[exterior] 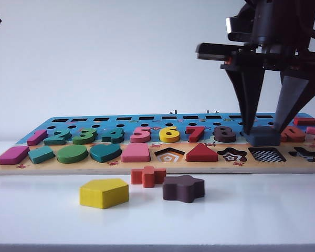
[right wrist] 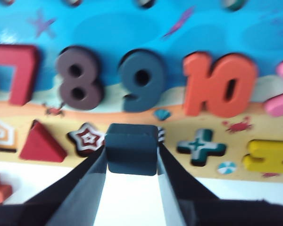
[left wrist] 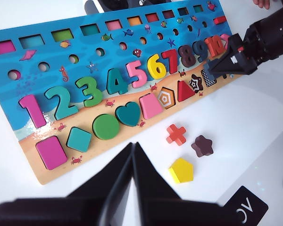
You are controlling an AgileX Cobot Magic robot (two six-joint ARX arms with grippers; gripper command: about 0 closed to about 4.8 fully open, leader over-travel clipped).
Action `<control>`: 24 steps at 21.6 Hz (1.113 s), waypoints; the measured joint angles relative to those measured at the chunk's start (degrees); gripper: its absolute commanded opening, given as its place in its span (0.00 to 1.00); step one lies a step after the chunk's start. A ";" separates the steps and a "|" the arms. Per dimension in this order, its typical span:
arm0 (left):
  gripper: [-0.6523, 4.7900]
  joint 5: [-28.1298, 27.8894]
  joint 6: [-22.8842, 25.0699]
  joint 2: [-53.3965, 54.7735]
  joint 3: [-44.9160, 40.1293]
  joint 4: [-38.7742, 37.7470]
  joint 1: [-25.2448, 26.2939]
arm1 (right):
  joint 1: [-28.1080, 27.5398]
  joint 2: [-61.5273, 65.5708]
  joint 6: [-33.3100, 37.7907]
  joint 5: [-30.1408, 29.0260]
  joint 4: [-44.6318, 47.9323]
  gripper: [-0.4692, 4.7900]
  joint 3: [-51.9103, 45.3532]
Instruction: Insert the cube into the slot.
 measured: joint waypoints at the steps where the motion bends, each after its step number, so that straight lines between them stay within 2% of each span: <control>1: 0.13 0.00 0.00 0.00 0.00 0.00 0.00 | -0.22 0.00 -0.44 0.07 -0.04 0.24 0.00; 24: 0.13 0.00 0.00 0.00 0.00 0.00 0.00 | -0.79 0.13 -1.57 -1.14 -1.57 0.21 -0.04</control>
